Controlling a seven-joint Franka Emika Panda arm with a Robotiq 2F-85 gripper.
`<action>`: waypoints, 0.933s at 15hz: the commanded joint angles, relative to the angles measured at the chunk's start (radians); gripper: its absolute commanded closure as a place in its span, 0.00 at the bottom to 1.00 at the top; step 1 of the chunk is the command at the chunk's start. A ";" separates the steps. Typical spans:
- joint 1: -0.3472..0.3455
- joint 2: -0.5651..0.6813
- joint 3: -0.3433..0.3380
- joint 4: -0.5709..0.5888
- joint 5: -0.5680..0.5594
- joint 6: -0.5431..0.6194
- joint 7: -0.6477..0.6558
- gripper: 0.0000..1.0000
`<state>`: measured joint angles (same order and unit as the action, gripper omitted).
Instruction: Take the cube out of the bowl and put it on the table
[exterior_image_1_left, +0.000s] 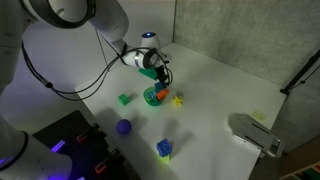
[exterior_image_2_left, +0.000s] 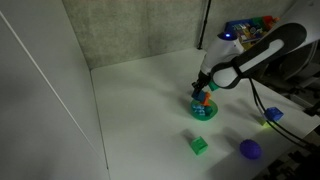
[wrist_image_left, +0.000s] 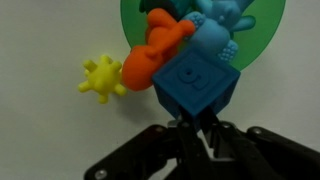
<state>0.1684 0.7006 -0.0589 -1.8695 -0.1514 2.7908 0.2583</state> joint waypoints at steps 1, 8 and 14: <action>-0.001 -0.054 -0.004 -0.011 0.029 -0.012 -0.026 0.94; -0.011 -0.182 -0.036 -0.058 0.017 -0.088 -0.022 0.94; -0.035 -0.264 -0.105 -0.143 -0.041 -0.163 -0.028 0.94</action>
<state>0.1515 0.5050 -0.1459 -1.9433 -0.1596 2.6688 0.2539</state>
